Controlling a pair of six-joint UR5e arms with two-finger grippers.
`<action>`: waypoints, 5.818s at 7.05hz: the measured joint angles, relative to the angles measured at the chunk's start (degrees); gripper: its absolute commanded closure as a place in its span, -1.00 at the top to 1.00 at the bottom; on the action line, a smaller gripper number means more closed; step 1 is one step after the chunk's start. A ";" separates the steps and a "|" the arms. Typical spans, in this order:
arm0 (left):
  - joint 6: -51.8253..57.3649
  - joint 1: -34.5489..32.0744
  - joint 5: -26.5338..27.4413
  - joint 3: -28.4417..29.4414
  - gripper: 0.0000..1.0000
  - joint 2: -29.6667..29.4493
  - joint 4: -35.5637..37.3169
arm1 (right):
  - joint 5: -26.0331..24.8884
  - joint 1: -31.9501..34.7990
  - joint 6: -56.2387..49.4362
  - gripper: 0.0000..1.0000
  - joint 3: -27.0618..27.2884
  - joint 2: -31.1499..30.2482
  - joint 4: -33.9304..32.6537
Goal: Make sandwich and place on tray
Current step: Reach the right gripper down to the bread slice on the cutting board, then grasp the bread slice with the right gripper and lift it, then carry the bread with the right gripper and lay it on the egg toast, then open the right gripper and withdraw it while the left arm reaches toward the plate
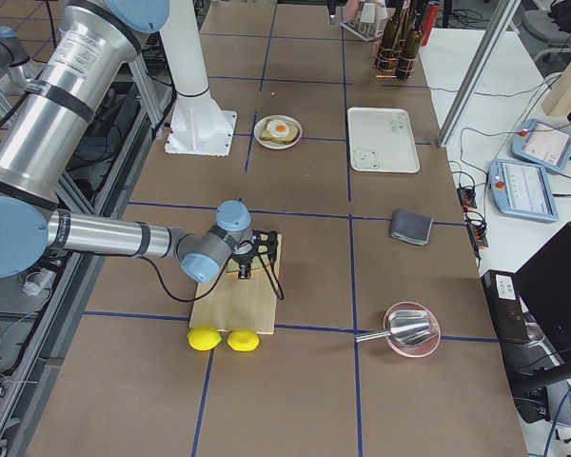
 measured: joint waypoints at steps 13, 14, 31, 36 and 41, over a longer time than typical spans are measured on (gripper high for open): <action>-0.37 0.05 0.09 0.25 1.00 0.24 0.00 | 20.04 11.40 13.66 -1.00 6.17 13.98 7.07; -0.48 0.05 0.09 0.30 1.00 0.25 -0.01 | 19.71 10.54 16.73 -1.00 6.30 19.50 3.19; -3.33 2.03 0.28 1.47 1.00 -1.41 -0.13 | -9.29 -17.99 28.65 1.00 1.74 53.01 -27.93; -23.96 19.54 9.39 1.15 1.00 -13.25 -0.20 | -3.87 -3.92 12.89 1.00 9.70 53.38 -55.63; -32.80 38.15 23.67 5.30 0.50 -19.12 -0.02 | 6.83 10.05 -10.86 1.00 10.59 45.14 -61.62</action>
